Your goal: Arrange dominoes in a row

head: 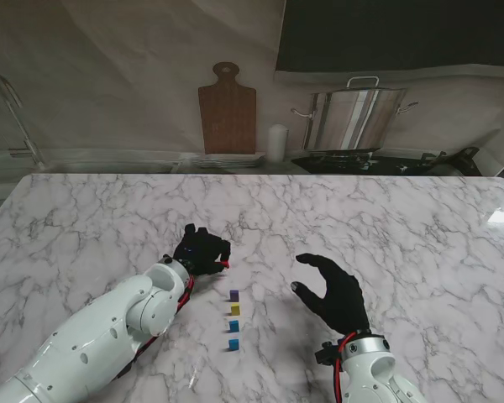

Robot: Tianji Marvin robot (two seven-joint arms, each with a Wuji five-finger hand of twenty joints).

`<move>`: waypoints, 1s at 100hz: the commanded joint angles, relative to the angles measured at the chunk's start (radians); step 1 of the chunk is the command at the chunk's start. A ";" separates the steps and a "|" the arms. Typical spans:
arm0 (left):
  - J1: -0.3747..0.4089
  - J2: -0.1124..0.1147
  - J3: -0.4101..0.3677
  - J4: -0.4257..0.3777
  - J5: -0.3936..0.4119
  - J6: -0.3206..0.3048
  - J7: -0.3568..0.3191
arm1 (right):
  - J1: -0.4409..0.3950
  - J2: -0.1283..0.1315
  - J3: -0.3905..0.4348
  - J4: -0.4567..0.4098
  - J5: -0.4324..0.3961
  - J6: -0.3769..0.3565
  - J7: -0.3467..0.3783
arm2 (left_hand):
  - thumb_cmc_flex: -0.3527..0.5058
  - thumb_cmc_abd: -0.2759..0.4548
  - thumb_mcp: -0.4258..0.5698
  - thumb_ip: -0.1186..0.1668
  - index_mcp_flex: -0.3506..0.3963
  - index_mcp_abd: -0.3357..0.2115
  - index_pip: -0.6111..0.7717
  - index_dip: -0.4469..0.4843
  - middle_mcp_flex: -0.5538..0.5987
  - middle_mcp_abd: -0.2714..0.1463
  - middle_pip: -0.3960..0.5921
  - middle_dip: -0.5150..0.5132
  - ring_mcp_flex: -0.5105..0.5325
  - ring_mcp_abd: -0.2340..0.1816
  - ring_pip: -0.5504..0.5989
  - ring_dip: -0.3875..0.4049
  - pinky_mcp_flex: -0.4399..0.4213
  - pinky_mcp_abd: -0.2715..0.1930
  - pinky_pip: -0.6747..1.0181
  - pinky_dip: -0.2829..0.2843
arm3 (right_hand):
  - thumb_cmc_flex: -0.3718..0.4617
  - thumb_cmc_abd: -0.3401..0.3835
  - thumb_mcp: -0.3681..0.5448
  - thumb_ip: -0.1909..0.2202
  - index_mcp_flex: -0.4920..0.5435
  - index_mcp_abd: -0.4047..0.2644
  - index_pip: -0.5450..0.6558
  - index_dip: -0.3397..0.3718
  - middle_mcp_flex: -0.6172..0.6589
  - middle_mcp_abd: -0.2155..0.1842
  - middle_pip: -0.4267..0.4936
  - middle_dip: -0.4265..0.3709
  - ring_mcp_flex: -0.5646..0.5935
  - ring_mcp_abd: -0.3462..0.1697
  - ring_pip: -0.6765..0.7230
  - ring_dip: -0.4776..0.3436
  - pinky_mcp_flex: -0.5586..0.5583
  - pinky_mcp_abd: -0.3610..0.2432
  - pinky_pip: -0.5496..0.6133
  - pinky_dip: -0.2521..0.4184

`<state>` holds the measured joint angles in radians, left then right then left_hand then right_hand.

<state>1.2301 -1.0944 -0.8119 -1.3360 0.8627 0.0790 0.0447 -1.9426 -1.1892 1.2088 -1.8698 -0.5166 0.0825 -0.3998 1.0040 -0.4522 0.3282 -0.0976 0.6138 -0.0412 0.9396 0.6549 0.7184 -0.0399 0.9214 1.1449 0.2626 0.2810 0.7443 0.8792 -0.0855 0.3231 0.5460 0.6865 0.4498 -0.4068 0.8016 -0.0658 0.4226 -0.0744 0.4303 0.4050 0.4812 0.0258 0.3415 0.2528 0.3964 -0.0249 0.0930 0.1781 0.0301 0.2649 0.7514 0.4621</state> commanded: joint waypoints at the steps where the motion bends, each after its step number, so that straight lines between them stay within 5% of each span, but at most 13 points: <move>1: 0.009 0.003 -0.007 -0.014 -0.001 -0.003 -0.015 | -0.003 -0.002 -0.003 -0.004 -0.002 0.004 -0.001 | 0.025 0.012 0.024 0.024 0.024 -0.048 0.033 0.027 0.069 -0.034 -0.053 -0.036 0.034 -0.016 -0.007 -0.004 -0.010 0.019 0.040 0.014 | -0.004 0.009 0.008 0.021 0.013 0.009 0.005 0.014 0.010 0.005 0.013 0.006 0.004 -0.002 0.011 0.010 0.004 0.001 0.015 0.018; 10: 0.021 0.004 -0.023 -0.028 0.002 -0.005 -0.016 | -0.004 -0.002 -0.004 -0.004 -0.004 0.004 -0.002 | 0.031 0.013 0.030 0.024 0.015 -0.058 0.042 0.026 0.142 -0.045 -0.224 -0.110 0.064 -0.017 -0.027 -0.029 -0.010 0.018 0.085 -0.006 | -0.003 0.009 0.008 0.021 0.013 0.007 0.005 0.014 0.010 0.003 0.013 0.006 0.005 -0.003 0.011 0.010 0.004 0.002 0.015 0.018; 37: 0.067 0.004 -0.079 -0.072 -0.006 0.002 -0.016 | -0.004 -0.001 -0.006 -0.004 -0.008 0.005 0.001 | 0.035 0.010 0.053 0.021 -0.001 -0.044 0.058 0.023 0.322 -0.042 -0.509 -0.324 0.165 -0.012 -0.078 -0.083 -0.008 0.019 0.195 -0.014 | -0.003 0.009 0.008 0.022 0.012 0.008 0.004 0.014 0.010 0.003 0.012 0.006 0.005 -0.002 0.011 0.010 0.003 0.001 0.015 0.018; 49: 0.082 0.004 -0.099 -0.088 -0.028 0.004 -0.032 | -0.003 0.000 -0.007 -0.003 -0.010 0.006 0.002 | -0.005 -0.018 0.200 0.019 -0.059 0.010 0.137 0.025 0.383 -0.008 -0.633 -0.434 0.234 -0.009 -0.104 -0.123 0.011 0.021 0.275 -0.031 | -0.004 0.009 0.008 0.022 0.012 0.008 0.004 0.014 0.011 0.003 0.013 0.006 0.005 -0.001 0.011 0.010 0.004 0.001 0.015 0.018; 60: 0.089 0.001 -0.110 -0.093 -0.061 0.010 -0.046 | -0.002 0.000 -0.008 -0.003 -0.011 0.007 0.003 | -0.066 -0.064 0.382 0.027 -0.102 0.067 0.262 -0.041 0.406 0.016 -0.648 -0.513 0.268 -0.022 -0.083 -0.112 0.030 0.016 0.346 -0.026 | -0.005 0.010 0.007 0.021 0.012 0.008 0.005 0.014 0.012 0.005 0.013 0.006 0.004 -0.001 0.011 0.010 0.004 0.001 0.015 0.018; 79: 0.092 0.001 -0.113 -0.088 -0.073 0.006 -0.048 | -0.002 0.001 -0.008 -0.003 -0.013 0.008 0.007 | -0.132 -0.118 0.561 0.057 -0.130 0.068 0.364 -0.062 0.406 0.001 -0.611 -0.532 0.291 -0.038 -0.067 -0.101 0.049 0.012 0.391 -0.018 | -0.005 0.010 0.006 0.021 0.012 0.007 0.004 0.014 0.011 0.002 0.012 0.006 0.005 -0.002 0.011 0.010 0.003 0.002 0.014 0.018; 89: 0.096 -0.003 -0.113 -0.089 -0.093 0.011 -0.044 | -0.003 0.001 -0.007 -0.003 -0.013 0.008 0.008 | -0.132 -0.106 0.551 0.049 -0.137 0.073 0.359 -0.062 0.397 0.006 -0.617 -0.539 0.274 -0.034 -0.080 -0.107 0.036 0.005 0.388 -0.021 | -0.005 0.010 0.006 0.022 0.012 0.008 0.004 0.014 0.011 0.003 0.012 0.006 0.004 -0.001 0.011 0.010 0.003 0.001 0.014 0.018; 100: 0.102 -0.014 -0.111 -0.087 -0.132 0.024 -0.023 | -0.003 0.001 -0.007 -0.002 -0.013 0.007 0.008 | -0.074 -0.065 0.413 0.027 -0.133 0.083 0.335 -0.099 0.389 0.028 -0.639 -0.562 0.230 -0.018 -0.101 -0.119 0.007 0.001 0.371 -0.020 | -0.006 0.011 0.005 0.022 0.011 0.007 0.003 0.014 0.011 0.003 0.012 0.006 0.005 -0.002 0.011 0.010 0.003 0.001 0.014 0.018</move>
<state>1.3256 -1.0952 -0.9274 -1.4258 0.7446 0.0914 0.0200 -1.9421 -1.1877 1.2027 -1.8699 -0.5282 0.0845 -0.3941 0.8691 -0.5618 0.7769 -0.0976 0.4903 0.0409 1.2012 0.5642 1.0846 -0.0153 0.2986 0.6001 0.5221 0.2605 0.6553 0.7663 -0.0439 0.3240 0.9083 0.6642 0.4498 -0.4068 0.8016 -0.0658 0.4226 -0.0744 0.4303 0.4050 0.4812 0.0259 0.3415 0.2528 0.3966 -0.0247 0.0930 0.1781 0.0301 0.2650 0.7516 0.4622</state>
